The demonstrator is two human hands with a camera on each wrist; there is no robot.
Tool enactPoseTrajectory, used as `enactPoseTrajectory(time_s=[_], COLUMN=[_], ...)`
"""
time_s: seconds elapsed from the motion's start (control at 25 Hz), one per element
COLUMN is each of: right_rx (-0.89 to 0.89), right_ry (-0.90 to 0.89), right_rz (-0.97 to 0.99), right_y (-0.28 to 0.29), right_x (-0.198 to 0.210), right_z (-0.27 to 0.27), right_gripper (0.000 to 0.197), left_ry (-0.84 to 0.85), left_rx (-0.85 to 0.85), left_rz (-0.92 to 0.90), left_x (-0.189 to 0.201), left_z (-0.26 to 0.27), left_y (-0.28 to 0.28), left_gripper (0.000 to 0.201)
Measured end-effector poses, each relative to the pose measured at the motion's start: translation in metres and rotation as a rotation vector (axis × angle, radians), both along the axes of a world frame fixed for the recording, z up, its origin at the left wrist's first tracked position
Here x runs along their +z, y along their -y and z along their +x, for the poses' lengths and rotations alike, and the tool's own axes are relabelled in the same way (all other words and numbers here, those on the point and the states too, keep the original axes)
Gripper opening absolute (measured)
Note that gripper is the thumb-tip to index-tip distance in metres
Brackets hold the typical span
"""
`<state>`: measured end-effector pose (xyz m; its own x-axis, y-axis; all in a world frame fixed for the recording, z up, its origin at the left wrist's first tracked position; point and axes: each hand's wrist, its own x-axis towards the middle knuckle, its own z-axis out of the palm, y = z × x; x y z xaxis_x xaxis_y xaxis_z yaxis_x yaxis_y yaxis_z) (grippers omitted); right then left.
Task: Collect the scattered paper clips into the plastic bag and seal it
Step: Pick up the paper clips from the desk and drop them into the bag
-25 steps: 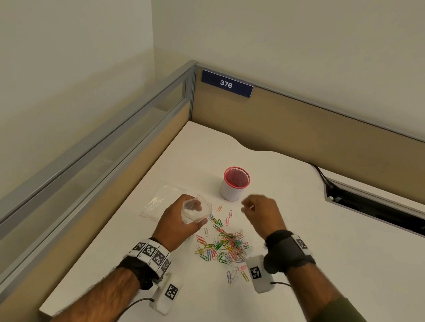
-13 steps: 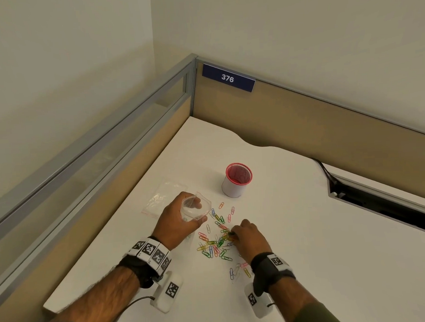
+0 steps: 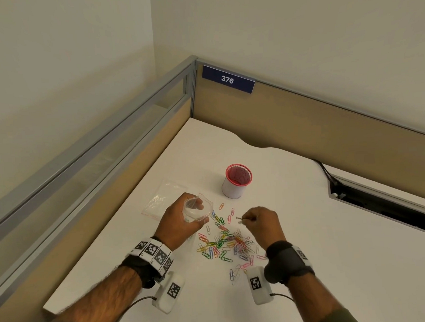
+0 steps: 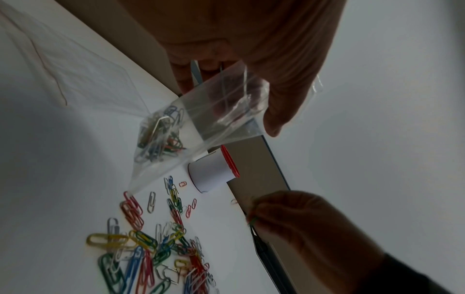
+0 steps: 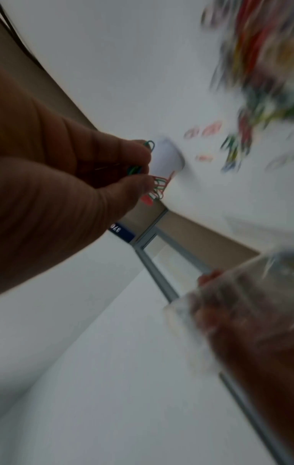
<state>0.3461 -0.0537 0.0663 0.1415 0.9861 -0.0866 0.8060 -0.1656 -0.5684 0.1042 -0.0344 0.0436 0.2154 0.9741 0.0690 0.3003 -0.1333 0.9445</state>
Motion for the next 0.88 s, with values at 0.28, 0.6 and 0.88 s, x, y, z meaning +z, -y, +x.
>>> enactPoseTrajectory(time_s=[0.28,0.6,0.88], right_rx=[0.176,0.363,0.072], right_ry=[-0.161,0.023,-0.217], right_rz=[0.188,0.173,0.263], right_y=[-0.003,-0.007,-0.006], right_x=[0.088,0.088,0.07], right_z=[-0.04,-0.087,-0.038], right_gripper=[0.007,0.013,0.012], left_ry=[-0.021,0.012,0.009], left_rx=[-0.001,-0.042,-0.012], left_rz=[0.011,0.036,0.002], left_x=[0.003,0.006,0.001], left_z=[0.007,0.01,0.006], left_y=[-0.001,0.001,0.001], left_gripper=[0.039,0.039,0.038])
